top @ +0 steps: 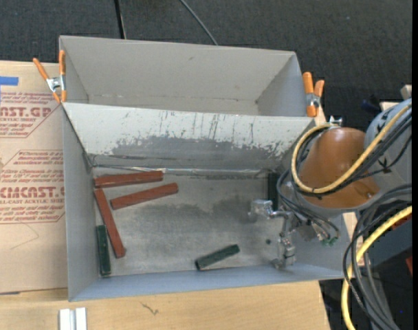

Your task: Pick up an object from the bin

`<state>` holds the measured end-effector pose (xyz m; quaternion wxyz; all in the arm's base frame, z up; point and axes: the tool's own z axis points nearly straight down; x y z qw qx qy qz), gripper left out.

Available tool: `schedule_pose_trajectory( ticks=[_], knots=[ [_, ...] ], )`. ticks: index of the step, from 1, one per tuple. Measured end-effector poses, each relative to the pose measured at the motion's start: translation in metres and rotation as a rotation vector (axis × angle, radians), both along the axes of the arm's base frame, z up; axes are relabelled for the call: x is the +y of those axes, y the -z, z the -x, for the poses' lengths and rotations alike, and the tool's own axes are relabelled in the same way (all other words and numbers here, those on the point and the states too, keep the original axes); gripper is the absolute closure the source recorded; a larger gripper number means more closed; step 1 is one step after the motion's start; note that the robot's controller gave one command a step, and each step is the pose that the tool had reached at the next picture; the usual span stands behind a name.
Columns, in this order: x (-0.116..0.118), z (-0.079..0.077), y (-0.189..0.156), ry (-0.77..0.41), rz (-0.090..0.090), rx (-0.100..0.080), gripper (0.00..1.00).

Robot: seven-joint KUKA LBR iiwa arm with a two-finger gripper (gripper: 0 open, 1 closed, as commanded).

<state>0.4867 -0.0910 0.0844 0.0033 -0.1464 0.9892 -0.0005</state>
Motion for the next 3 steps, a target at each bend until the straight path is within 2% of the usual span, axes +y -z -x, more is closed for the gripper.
schedule_pose_trajectory(
  ticks=[1, 2, 3],
  knots=[
    [0.032, -0.006, -0.016, -0.141, 0.000, 0.006, 0.00],
    [0.050, -0.002, -0.018, -0.269, 0.000, 0.007, 0.00],
    [0.077, 0.003, -0.007, -0.272, 0.000, 0.004, 0.00]
  ],
)
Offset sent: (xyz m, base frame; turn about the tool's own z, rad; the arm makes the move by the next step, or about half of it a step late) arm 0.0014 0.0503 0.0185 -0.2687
